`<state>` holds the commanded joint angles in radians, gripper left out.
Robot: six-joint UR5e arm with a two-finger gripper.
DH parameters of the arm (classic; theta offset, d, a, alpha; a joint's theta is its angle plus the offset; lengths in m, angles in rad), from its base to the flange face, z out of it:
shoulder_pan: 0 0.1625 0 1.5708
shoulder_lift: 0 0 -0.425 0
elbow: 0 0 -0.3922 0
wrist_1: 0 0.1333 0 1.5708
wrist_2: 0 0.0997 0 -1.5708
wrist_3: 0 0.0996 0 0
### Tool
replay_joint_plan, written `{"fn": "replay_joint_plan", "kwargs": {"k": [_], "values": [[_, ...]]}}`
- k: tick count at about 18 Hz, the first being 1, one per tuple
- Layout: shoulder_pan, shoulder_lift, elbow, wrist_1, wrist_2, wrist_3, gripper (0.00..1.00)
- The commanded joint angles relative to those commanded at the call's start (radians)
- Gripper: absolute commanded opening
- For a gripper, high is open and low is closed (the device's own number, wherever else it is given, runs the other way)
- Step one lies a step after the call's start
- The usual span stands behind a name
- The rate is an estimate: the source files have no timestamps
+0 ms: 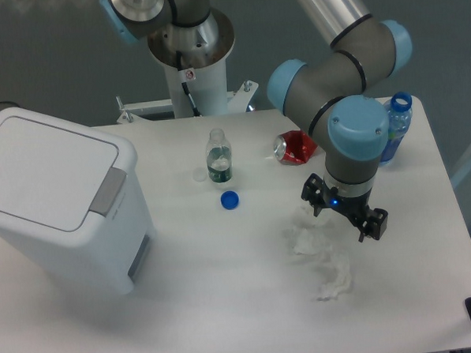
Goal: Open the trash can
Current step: 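Lift the gripper up from above the crumpled tissue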
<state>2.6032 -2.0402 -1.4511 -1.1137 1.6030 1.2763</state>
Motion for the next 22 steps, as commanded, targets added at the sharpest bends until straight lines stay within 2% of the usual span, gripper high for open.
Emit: {"fn": "replay_joint_plan", "kwargs": {"k": [4,6,9,11,14,17,18,19,20,21,22], "values": [[0.0,0.002,-0.003,0.002,-0.012,-0.003,1.0],[0.003,0.008,-0.058,0.021,-0.05,-0.011,1.0],[0.014,0.047,-0.129,0.086,-0.071,-0.018,1.0],[0.017,0.055,-0.118,0.086,-0.093,-0.076,1.0],[0.017,0.074,-0.109,0.086,-0.222,-0.172,1.0],[0.006,0.078,-0.085,0.086,-0.25,-0.24,0.99],[0.003,0.078,-0.069,0.086,-0.27,-0.285,0.88],[0.002,0.081,-0.066,0.086,-0.287,-0.302,0.82],[0.002,0.119,-0.069,0.083,-0.375,-0.334,0.5],[0.0,0.141,-0.075,0.083,-0.412,-0.336,0.32],[-0.009,0.161,-0.077,0.081,-0.426,-0.339,0.22]]}}
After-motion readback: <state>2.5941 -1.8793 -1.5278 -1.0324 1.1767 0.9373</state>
